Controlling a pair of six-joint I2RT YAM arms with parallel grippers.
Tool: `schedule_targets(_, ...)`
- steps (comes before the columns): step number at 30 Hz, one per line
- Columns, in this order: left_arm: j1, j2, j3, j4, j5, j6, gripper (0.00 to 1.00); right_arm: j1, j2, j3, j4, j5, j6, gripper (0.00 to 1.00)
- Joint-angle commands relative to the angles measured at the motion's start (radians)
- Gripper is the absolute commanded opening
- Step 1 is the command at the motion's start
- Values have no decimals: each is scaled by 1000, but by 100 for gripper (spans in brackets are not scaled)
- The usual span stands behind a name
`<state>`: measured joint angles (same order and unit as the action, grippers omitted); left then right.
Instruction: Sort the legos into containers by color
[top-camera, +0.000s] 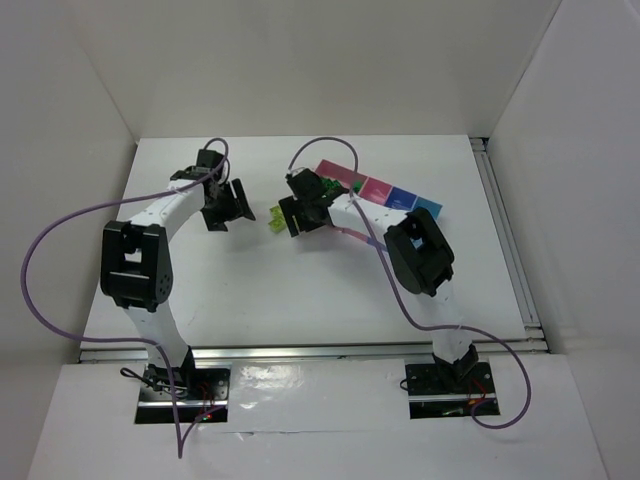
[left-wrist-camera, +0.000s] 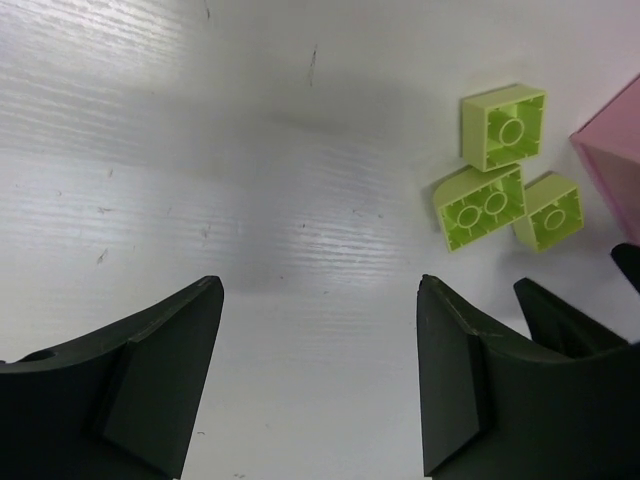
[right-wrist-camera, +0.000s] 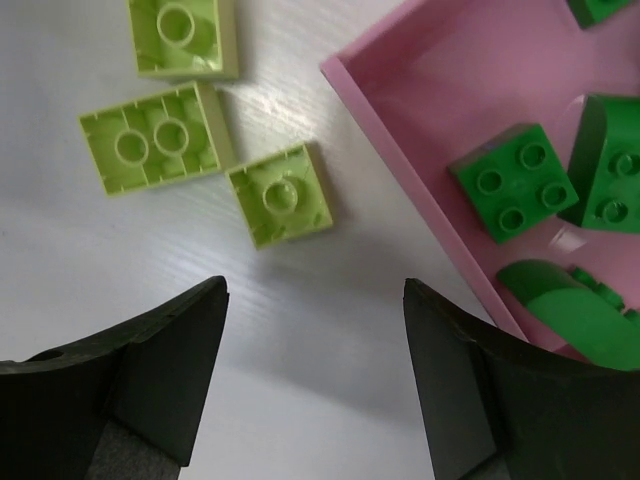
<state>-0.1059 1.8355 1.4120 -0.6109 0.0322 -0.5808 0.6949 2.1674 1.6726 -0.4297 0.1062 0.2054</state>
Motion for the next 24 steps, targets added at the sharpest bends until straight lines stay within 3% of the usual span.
schedule_targets(1, 18, -42, -34, 17, 29, -8, 81, -3, 61, 81, 83, 69, -29, 78)
schedule_targets(9, 28, -42, -35, 26, 61, 1, 79, 17, 155, 154, 124, 29, -57, 72)
schedule_targets(13, 28, -42, -44, 26, 61, 10, 79, 40, 128, 110, 173, 85, -57, 53)
schedule_targets(14, 28, -42, -44, 26, 61, 10, 79, 40, 102, 83, 193, 86, -57, 44)
schedule_targets(18, 37, -53, -44, 26, 61, 19, 79, 40, -99, -78, 233, 127, -46, 23)
schedule_targets(24, 14, -53, -35, 26, 103, 61, 81, -7, -458, -338, 243, 196, 43, 22)
